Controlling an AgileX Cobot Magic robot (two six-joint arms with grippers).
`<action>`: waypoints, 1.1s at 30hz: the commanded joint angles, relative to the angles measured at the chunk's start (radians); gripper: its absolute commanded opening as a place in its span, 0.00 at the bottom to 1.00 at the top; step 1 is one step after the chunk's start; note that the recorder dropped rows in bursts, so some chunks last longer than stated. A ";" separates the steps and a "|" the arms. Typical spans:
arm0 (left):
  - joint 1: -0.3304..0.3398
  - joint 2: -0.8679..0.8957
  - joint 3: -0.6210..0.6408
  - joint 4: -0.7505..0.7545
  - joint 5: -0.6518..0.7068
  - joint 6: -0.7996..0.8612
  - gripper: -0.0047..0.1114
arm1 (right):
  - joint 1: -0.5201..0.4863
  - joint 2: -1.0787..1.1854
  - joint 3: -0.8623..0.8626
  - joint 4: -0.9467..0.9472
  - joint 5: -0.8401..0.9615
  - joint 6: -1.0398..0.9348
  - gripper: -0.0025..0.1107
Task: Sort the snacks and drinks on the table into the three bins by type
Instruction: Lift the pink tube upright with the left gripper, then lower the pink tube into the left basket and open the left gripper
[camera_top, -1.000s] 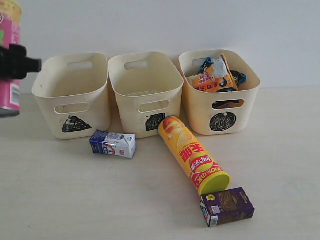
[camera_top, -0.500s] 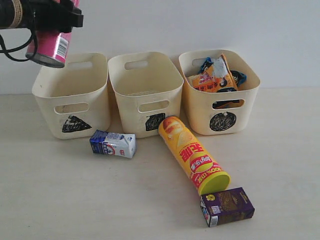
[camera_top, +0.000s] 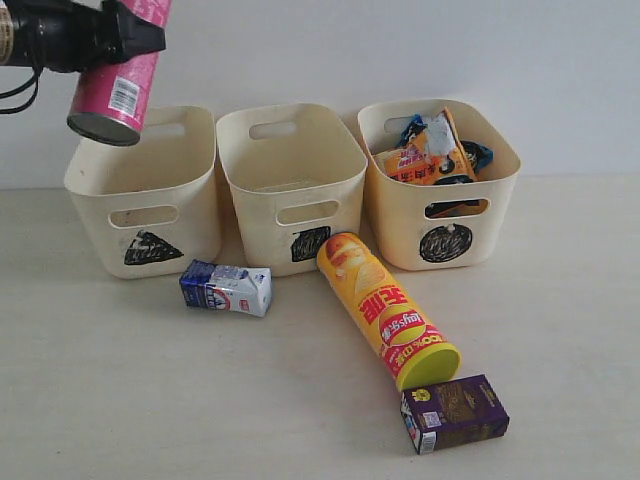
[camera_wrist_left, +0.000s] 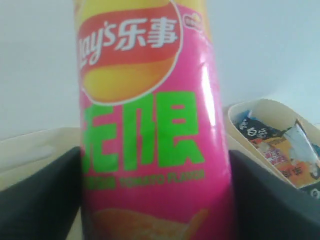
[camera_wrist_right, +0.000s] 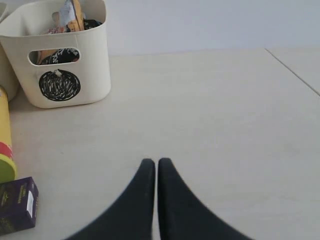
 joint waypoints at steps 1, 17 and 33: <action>-0.029 -0.005 -0.006 0.004 0.218 0.005 0.08 | -0.003 -0.005 0.004 -0.003 -0.004 0.006 0.02; -0.051 0.197 -0.054 0.004 0.452 0.016 0.08 | -0.003 -0.005 0.004 -0.003 -0.004 0.006 0.02; -0.051 0.300 -0.121 -0.006 0.442 0.018 0.60 | -0.003 -0.005 0.004 -0.003 -0.004 0.006 0.02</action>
